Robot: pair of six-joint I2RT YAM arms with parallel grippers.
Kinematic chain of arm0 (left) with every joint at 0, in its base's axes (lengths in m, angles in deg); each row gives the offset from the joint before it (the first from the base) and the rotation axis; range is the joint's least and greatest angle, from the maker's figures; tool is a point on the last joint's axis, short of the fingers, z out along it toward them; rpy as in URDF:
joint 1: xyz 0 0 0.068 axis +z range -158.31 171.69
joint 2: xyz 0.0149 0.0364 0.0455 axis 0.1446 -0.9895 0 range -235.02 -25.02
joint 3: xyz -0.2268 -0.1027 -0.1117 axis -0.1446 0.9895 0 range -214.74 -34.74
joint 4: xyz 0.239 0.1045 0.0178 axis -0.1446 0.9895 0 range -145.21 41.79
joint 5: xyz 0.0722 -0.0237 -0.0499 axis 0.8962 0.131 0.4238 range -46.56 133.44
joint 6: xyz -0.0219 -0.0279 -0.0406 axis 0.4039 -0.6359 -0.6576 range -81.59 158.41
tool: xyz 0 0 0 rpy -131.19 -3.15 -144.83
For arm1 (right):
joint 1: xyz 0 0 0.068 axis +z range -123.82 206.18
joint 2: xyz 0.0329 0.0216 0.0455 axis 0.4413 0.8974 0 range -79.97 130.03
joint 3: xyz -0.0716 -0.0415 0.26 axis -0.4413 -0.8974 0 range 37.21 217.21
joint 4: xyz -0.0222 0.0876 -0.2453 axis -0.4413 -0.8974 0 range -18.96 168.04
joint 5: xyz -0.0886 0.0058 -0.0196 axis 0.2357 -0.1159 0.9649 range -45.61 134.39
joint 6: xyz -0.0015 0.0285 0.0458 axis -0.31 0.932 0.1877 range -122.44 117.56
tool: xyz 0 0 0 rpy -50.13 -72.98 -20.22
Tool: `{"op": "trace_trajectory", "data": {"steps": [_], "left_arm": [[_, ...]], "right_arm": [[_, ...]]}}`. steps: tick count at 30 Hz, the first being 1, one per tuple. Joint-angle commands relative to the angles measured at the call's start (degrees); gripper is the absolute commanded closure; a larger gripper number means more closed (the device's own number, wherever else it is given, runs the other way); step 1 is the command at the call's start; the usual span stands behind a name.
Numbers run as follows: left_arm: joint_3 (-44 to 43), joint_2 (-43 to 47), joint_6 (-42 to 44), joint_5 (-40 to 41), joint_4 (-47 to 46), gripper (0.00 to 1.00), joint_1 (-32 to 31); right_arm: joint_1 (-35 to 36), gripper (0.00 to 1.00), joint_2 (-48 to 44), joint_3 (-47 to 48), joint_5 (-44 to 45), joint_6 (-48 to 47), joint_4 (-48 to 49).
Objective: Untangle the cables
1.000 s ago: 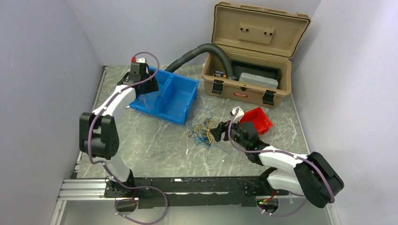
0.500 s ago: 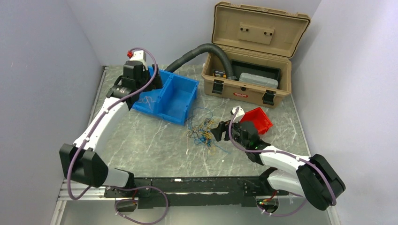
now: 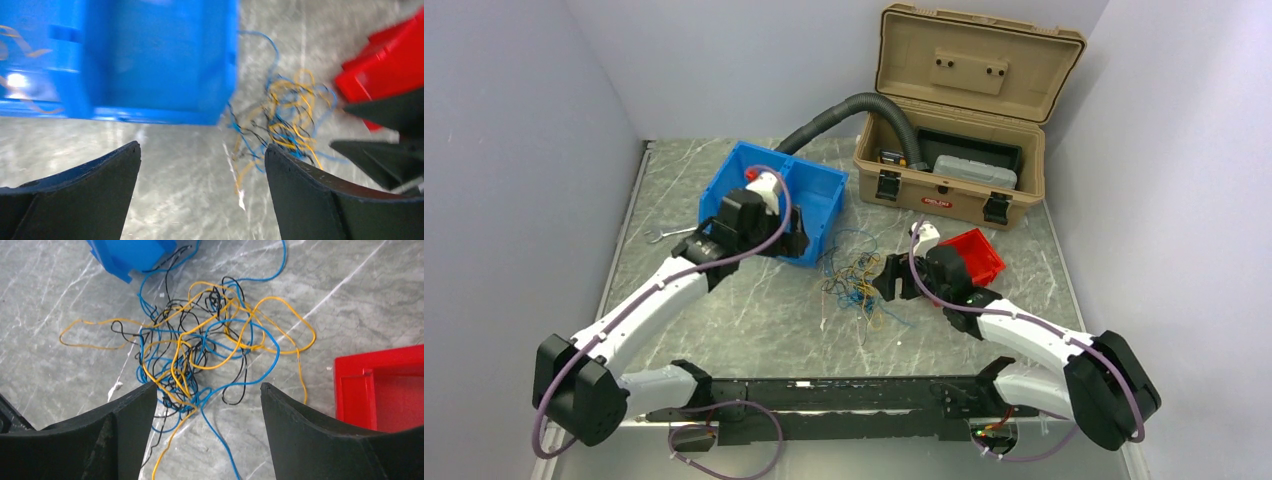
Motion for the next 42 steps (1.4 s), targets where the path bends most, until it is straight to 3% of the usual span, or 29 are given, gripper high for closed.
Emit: {"op": "trace_trajectory", "data": {"steps": [1, 13, 26, 31, 35, 42], "left_arm": [[4.49, 2.24, 2.27, -5.42, -8.56, 0.05, -6.51], [11.16, -3.56, 8.00, -13.47, -18.94, 0.08, -13.56], [10.34, -12.81, 10.56, -7.06, -20.33, 0.12, -17.84], [8.87, -16.67, 10.01, -8.65, -19.75, 0.51, -17.94], [9.19, -14.27, 10.19, -7.91, -18.21, 0.99, -18.14], [9.06, -5.45, 9.98, -6.17, -12.95, 1.00, -18.18]], "right_arm": [[0.19, 0.22, -3.47, 3.17, -1.52, 0.88, -6.03], [0.15, 0.22, -6.55, 4.84, -5.06, -1.01, -9.29], [0.15, 0.22, -7.48, 4.29, -6.77, -0.90, -7.25], [0.15, 0.22, -7.88, 4.48, -6.72, -1.16, -7.76], [0.22, 0.22, -8.55, 3.87, -6.43, -1.07, -7.70], [0.19, 0.22, -7.34, 3.30, -11.39, -2.15, -5.34]]}}
